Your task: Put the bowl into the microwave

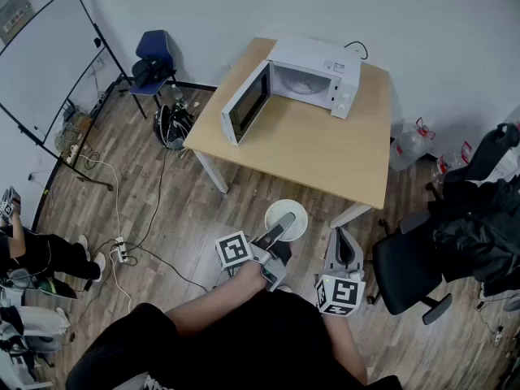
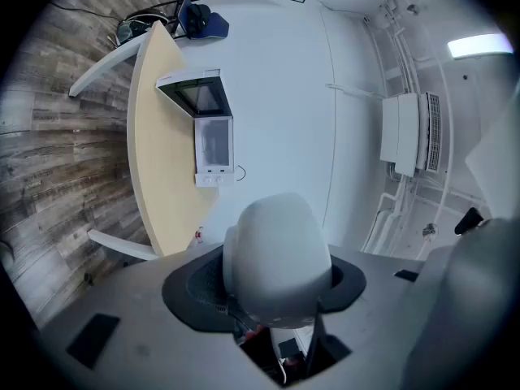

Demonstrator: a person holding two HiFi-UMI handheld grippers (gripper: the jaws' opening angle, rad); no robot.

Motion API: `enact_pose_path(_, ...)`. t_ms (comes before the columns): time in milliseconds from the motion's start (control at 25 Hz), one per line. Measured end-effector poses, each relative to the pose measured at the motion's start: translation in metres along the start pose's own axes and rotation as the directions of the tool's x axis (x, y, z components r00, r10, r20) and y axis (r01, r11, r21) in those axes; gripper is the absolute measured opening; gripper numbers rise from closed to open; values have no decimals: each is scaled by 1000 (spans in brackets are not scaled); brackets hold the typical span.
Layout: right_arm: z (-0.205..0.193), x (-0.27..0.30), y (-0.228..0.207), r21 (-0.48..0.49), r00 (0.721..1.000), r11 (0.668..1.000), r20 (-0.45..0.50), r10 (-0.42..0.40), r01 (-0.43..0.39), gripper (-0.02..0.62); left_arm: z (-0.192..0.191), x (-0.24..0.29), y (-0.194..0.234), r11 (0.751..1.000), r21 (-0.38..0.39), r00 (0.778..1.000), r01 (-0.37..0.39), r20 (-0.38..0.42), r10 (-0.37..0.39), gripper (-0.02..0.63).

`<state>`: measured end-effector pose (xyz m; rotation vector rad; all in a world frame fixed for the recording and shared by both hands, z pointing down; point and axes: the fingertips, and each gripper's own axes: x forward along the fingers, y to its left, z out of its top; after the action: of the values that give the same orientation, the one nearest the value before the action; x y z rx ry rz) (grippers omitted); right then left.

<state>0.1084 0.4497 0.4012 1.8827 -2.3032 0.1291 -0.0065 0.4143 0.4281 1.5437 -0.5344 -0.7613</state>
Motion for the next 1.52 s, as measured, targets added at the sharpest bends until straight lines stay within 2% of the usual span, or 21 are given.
enact_pose_path(160, 3, -5, -15, 8, 999, 1000, 32, -16, 16, 60, -1, -2, 5, 1000, 0, 1000, -10, 30, 10, 229)
enact_pose_path(360, 4, -11, -40, 96, 998, 995, 49, -47, 42, 60, 2, -4, 8, 1000, 15, 998, -16, 63, 15, 227)
enact_pose_path(840, -30, -16, -38, 113, 1000, 993, 5, 22, -22, 60, 6, -7, 26, 999, 4, 994, -43, 97, 42, 227)
enact_pose_path(960, -32, -9, -40, 104, 1000, 995, -3, 15, -14, 60, 20, -2, 32, 998, 6, 993, -61, 100, 60, 227)
enact_pose_path(1080, -38, 3, -49, 99, 1000, 995, -28, -8, 10, 60, 37, 13, 41, 995, 46, 994, -90, 74, 87, 227)
enact_pose_path(1320, -44, 48, -72, 84, 995, 995, -85, -52, 59, 60, 79, 70, 52, 998, 34, 997, -60, 45, 58, 227)
enact_pose_path(1520, -21, 115, -80, 55, 995, 997, -87, -53, 58, 60, 123, 119, 49, 998, 49, 998, -36, 43, 34, 227)
